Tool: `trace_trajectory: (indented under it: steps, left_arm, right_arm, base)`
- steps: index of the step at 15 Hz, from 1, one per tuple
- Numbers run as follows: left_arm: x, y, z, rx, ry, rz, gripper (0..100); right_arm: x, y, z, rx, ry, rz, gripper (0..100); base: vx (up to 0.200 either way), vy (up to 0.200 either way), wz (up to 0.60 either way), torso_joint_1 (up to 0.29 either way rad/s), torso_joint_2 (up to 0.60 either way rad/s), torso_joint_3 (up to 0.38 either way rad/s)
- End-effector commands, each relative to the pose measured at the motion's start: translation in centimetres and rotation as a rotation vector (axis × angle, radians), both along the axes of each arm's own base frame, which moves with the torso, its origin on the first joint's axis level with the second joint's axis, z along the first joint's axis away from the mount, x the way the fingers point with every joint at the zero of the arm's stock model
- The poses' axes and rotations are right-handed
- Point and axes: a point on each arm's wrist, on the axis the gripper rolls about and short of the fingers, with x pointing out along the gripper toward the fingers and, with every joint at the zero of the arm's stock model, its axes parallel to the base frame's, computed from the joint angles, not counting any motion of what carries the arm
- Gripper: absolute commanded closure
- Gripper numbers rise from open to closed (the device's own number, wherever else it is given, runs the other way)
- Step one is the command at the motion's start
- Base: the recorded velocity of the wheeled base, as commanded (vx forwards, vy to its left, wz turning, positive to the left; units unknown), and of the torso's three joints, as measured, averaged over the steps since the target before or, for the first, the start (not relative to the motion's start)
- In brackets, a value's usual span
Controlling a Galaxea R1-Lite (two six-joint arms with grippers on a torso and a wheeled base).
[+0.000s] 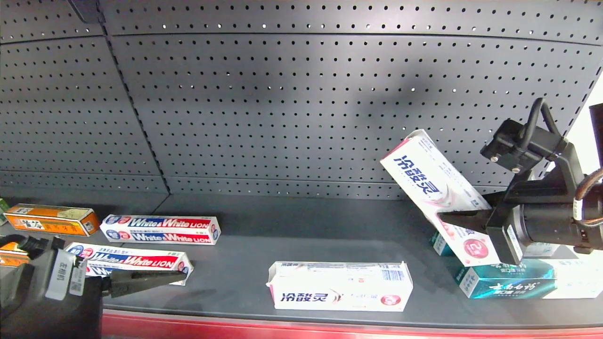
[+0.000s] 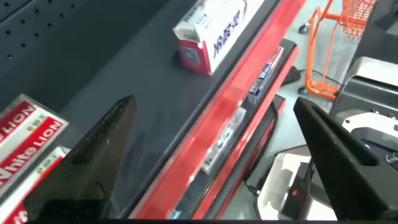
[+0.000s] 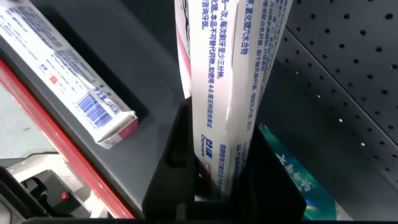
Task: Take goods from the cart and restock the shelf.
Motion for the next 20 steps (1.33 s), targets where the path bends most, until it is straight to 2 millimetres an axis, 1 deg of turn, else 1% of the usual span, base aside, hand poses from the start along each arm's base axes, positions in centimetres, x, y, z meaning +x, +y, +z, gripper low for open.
trace_trajectory:
  steps: [1,2,4,10,12,16,17,18,20]
  left_arm:
    - [-0.4,0.1,-0.6,0.005,0.017,-0.001,0]
    - [-1.0,0.3,-1.0,0.005,0.015,-0.001,0]
    - [-1.6,0.5,-1.4,0.006,0.020,-0.001,0]
    - [-1.9,0.5,-1.5,0.005,0.019,0.000,0]
    - [-2.1,0.6,-1.8,0.007,0.028,0.000,0]
    - [-2.7,0.8,-2.4,0.010,0.038,0.000,0]
    - [-2.8,0.8,-2.5,0.010,0.039,-0.002,0]
    - [-3.0,0.9,-2.7,0.010,0.047,0.000,0]
    - [-3.4,1.0,-2.9,0.006,0.046,0.001,0]
  right_arm:
    - [-0.1,-0.1,0.0,-0.001,-0.002,0.002,100]
    - [-0.1,0.0,0.0,-0.004,0.001,0.004,100]
    - [0.2,-0.1,-0.2,-0.047,-0.015,0.021,100]
    - [2.2,1.0,-0.7,-0.126,-0.027,0.106,100]
    - [2.8,1.6,-1.0,-0.147,-0.025,0.140,100]
    - [3.4,2.1,-1.8,-0.189,0.001,0.204,100]
    - [3.6,2.2,-1.9,-0.203,0.007,0.216,100]
    - [4.1,2.5,-1.7,-0.234,0.003,0.239,100]
    - [5.1,3.2,-1.2,-0.236,-0.007,0.246,100]
  base:
    - [0.000,0.000,0.00,0.000,0.00,0.000]
    - [0.000,0.000,0.00,0.000,0.00,0.000]
    - [0.000,0.000,0.00,0.000,0.00,0.000]
    - [0.000,0.000,0.00,0.000,0.00,0.000]
    - [0.000,0.000,0.00,0.000,0.00,0.000]
    - [0.000,0.000,0.00,0.000,0.00,0.000]
    - [0.000,0.000,0.00,0.000,0.00,0.000]
    - [0.000,0.000,0.00,0.000,0.00,0.000]
    - [0.000,0.000,0.00,0.000,0.00,0.000]
